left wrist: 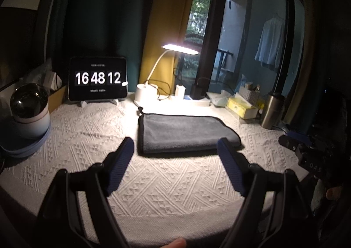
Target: Fold towel
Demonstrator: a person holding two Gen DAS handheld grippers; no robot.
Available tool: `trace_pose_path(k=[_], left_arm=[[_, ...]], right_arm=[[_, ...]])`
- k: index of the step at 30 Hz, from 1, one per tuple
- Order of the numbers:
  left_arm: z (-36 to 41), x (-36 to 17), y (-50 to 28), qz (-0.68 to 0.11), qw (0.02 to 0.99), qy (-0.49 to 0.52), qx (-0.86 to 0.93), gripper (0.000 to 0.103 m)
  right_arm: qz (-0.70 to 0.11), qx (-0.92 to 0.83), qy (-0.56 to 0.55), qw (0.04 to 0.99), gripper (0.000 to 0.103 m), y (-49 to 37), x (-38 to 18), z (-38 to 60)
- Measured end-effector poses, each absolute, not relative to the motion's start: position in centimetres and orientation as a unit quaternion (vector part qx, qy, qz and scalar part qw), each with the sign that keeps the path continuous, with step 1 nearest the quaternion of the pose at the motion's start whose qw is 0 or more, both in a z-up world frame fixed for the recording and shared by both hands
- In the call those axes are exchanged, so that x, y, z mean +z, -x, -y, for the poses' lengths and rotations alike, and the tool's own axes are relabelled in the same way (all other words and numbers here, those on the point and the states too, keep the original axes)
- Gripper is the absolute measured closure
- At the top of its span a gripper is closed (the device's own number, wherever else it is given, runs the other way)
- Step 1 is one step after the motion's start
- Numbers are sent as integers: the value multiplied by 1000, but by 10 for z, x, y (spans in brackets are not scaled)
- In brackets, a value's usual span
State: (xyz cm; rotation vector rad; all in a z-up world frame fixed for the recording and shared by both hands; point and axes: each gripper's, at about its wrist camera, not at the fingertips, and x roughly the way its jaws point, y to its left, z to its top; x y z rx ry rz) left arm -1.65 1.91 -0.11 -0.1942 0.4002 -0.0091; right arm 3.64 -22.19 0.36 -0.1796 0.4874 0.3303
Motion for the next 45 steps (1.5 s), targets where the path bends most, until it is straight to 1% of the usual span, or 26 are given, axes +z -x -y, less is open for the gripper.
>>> trace_pose_path(k=[4,5,6,8,9,10,11,12,16,20,36,45], left_arm=[[-18,1,33,-177,980,87,9,23],[-18,1,36,-174,981,84,14,21],[-18,1,40,-169,982,80,25,16],[-22,2,47,-160,983,83,36,9],[-24,3,51,-154,983,86,41,8],[-25,3,54,-152,984,88,43,7],[-26,3,55,-150,984,89,45,7],[-27,4,57,-149,984,89,48,6],[-25,2,53,-168,979,77,83,6],[-22,-1,52,-174,979,75,75,6],[-15,8,60,-148,985,71,61,6],[-16,9,60,-147,985,72,60,6]], right_arm=[[-225,162,79,958,67,-24,7,220],[-222,160,74,959,67,-22,8,221],[-220,157,67,960,67,-19,9,223],[-215,152,62,963,67,-16,10,225],[-212,149,61,964,64,-15,11,225],[-210,149,60,964,56,-14,12,226],[-210,150,59,964,53,-14,12,226],[-211,151,59,964,52,-14,12,226],[-212,152,63,963,51,-13,11,225],[-209,153,63,964,51,-12,12,225],[-211,158,65,962,51,-11,11,222],[-211,159,66,962,51,-11,11,222]])
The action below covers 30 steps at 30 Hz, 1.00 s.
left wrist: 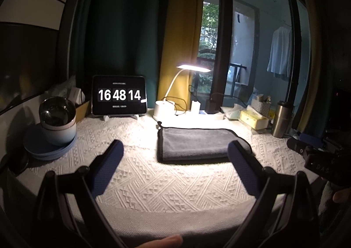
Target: Fold towel
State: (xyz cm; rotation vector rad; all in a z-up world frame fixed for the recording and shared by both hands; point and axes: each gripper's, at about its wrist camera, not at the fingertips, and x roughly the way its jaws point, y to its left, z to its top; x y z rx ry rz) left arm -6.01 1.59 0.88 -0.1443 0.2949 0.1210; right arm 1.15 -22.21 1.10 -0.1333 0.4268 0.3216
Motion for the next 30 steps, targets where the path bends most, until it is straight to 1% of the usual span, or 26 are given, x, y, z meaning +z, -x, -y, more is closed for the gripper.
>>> trace_pose_path(k=[30], left_arm=[[-10,13,58,-144,985,70,58,6]], right_arm=[[-209,159,66,963,51,-11,12,221]])
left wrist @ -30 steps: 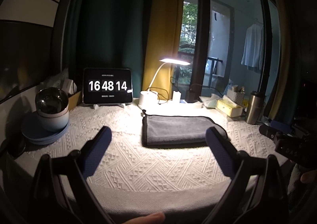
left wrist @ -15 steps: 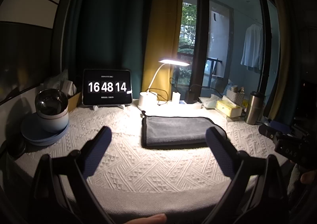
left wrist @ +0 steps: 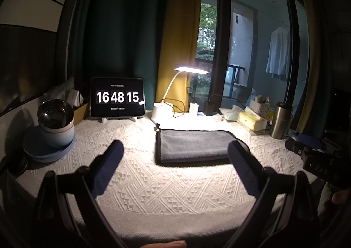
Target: Fold towel
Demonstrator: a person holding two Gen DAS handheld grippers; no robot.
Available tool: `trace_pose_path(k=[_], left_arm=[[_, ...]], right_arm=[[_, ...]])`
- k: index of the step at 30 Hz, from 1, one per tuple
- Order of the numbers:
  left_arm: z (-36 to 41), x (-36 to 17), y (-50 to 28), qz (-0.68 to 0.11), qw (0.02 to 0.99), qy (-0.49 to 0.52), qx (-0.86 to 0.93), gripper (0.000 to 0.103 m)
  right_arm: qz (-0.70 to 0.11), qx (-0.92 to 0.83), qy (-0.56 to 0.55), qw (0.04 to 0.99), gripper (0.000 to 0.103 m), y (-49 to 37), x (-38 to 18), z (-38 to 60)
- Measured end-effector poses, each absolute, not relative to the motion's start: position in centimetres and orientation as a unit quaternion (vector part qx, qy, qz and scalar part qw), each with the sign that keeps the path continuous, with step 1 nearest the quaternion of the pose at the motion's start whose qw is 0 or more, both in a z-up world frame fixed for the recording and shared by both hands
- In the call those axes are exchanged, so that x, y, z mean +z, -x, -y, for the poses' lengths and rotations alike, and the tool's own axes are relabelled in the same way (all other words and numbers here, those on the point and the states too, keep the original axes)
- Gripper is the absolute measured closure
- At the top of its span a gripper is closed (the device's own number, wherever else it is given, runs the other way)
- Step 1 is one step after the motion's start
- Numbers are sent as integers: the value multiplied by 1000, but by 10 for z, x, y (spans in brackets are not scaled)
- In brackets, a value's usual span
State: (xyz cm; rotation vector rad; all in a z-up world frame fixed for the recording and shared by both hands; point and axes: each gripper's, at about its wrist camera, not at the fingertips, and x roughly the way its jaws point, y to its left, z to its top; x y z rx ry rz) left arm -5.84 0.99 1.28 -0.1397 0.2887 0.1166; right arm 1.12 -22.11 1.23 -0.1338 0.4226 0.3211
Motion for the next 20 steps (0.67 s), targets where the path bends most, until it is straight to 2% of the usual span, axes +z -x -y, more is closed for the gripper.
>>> trace_pose_path(k=[20], left_arm=[[-10,14,54,-143,986,79,43,6]], right_arm=[[-210,160,67,962,51,-12,14,220]])
